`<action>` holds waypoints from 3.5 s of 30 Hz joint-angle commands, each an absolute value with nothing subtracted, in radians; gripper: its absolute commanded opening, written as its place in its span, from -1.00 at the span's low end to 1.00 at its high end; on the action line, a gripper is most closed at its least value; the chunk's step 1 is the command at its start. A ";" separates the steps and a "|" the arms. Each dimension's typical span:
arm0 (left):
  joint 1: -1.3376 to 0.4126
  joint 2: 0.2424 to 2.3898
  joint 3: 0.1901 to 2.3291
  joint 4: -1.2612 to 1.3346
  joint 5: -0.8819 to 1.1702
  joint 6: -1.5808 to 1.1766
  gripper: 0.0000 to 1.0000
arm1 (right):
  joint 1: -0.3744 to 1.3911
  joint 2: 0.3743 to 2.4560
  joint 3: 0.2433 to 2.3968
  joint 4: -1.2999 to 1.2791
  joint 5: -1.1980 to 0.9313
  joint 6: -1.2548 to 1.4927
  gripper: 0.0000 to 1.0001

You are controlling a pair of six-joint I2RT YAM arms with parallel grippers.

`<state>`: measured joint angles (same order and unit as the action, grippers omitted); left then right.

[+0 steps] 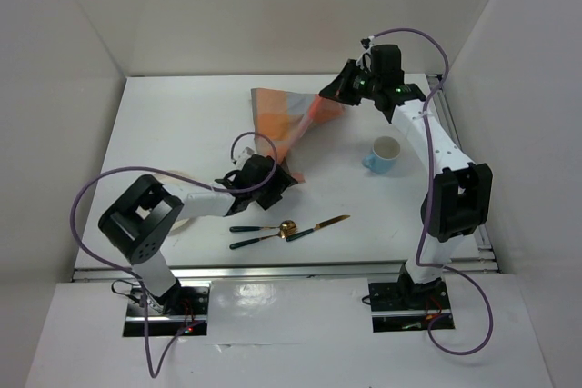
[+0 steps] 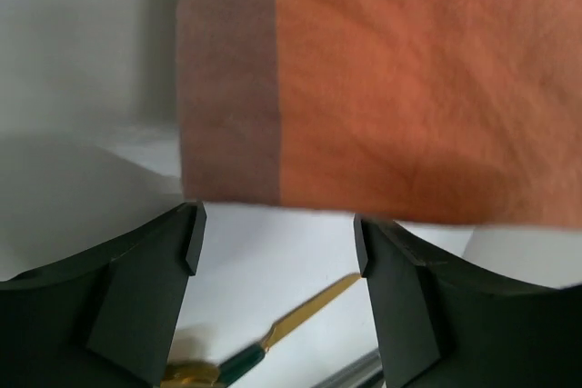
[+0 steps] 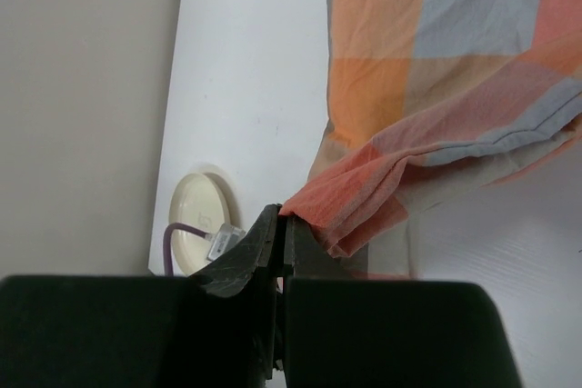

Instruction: Set the dinner table for one person

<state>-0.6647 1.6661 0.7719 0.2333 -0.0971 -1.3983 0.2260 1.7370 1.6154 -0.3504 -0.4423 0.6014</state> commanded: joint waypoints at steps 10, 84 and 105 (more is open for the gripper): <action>-0.675 1.799 0.988 0.141 -0.305 -1.464 0.23 | 0.218 1.740 1.647 -0.308 -0.477 0.604 -1.00; 0.057 1.336 1.431 -0.564 0.454 -0.322 0.92 | 0.074 1.344 1.154 -0.199 -0.658 0.525 0.48; -0.147 1.900 1.502 -0.571 0.140 -0.521 -1.00 | 0.368 1.867 1.444 -0.427 -0.293 0.406 -0.73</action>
